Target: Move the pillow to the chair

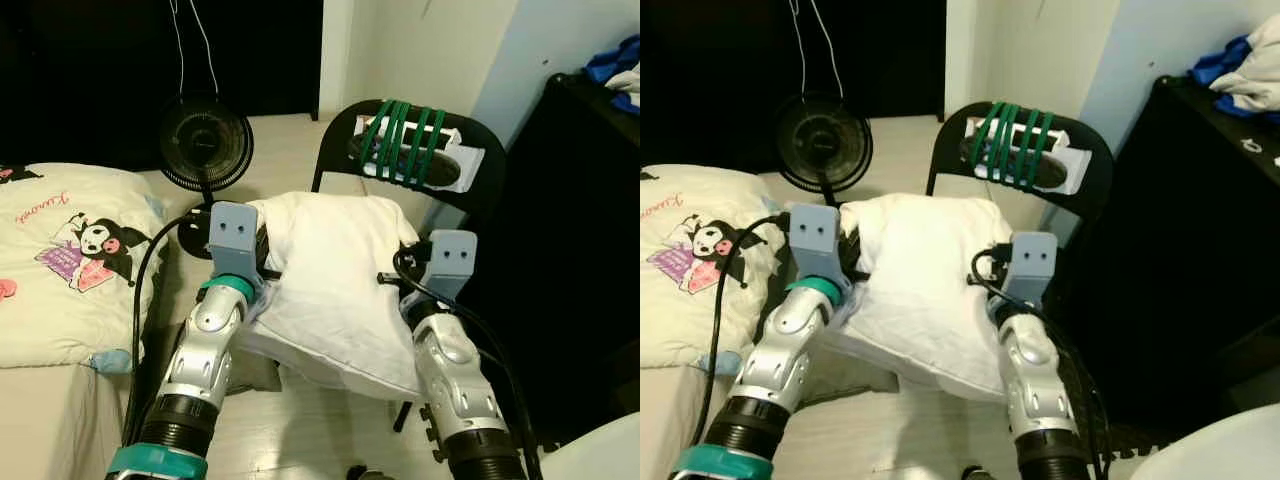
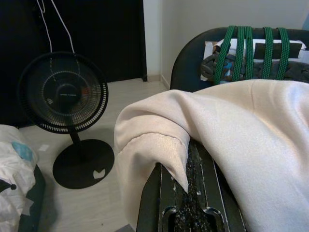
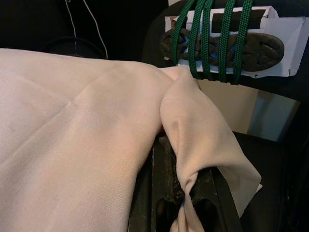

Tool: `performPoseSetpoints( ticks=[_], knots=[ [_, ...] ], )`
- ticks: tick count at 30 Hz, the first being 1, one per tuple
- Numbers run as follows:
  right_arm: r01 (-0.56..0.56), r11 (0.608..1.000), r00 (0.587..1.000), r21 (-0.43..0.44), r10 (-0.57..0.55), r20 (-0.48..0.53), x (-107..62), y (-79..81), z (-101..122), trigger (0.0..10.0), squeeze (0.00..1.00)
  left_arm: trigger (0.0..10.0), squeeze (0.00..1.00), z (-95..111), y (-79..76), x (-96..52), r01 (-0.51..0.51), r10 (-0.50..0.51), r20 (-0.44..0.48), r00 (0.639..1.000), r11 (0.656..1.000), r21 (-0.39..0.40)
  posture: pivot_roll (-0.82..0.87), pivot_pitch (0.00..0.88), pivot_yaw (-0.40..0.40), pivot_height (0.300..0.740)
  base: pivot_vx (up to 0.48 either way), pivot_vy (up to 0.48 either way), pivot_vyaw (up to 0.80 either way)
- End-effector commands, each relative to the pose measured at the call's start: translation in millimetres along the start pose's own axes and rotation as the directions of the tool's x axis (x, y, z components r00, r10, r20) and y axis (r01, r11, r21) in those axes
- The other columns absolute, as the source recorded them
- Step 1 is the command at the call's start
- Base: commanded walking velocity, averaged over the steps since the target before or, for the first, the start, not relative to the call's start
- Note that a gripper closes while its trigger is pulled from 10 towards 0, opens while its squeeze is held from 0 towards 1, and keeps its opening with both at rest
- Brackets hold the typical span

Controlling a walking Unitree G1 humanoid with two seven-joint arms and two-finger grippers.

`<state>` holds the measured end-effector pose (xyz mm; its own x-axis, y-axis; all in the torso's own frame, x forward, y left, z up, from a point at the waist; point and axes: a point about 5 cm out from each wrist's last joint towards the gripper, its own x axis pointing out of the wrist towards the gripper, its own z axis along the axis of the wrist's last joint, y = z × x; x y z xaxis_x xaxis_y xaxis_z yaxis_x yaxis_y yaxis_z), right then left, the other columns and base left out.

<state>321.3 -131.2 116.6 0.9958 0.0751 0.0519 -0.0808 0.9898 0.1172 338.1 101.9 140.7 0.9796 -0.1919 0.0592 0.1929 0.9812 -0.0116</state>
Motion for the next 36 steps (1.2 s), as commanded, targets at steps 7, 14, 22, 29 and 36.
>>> performPoseSetpoints(
  ticks=[7, 14, 22, 29, 36],
  knots=[
    [-0.068, 0.998, 0.997, -0.011, 0.068, -0.024, -0.9, 13.1, -6.8, 10.0, 0.00, 10.0, 0.00, 3.9, -5.4, 1.2, 0.020, -0.020, 0.019, 1.000, 1.000, 0.005, 0.00, 0.013, 0.083, 0.740, 0.263, 0.000, -0.34],
    [-0.069, 0.997, 0.997, -0.020, 0.069, -0.018, -1.9, 13.8, -7.0, 10.0, 0.00, 10.0, 0.00, 4.1, -5.3, 1.2, 0.020, -0.020, 0.019, 1.000, 1.000, 0.004, 0.00, 0.014, 0.085, 0.740, 0.264, 0.000, -0.19],
    [-0.066, 0.998, 0.998, -0.021, 0.066, -0.017, -2.4, 13.1, -7.5, 10.0, 0.00, 10.0, 0.00, 4.6, -5.6, 1.5, 0.024, -0.024, 0.020, 1.000, 1.000, 0.006, 0.00, 0.012, 0.089, 0.740, 0.262, 0.000, 0.00],
    [-0.063, 0.998, 0.998, -0.020, 0.063, -0.017, -2.5, 13.6, -8.1, 10.0, 0.00, 10.0, 0.00, 5.0, -6.6, 2.7, 0.036, -0.036, 0.020, 0.999, 0.999, 0.006, 0.00, 0.005, 0.100, 0.740, 0.263, 0.000, 0.00],
    [-0.056, 0.998, 0.998, 0.001, 0.056, -0.021, -3.5, 13.0, -8.7, 10.0, 0.00, 10.0, 0.00, 4.6, -9.6, 3.0, 0.051, -0.051, 0.019, 0.999, 0.999, 0.005, -0.01, 0.000, 0.111, 0.740, 0.265, 0.000, -0.40]
  ],
)
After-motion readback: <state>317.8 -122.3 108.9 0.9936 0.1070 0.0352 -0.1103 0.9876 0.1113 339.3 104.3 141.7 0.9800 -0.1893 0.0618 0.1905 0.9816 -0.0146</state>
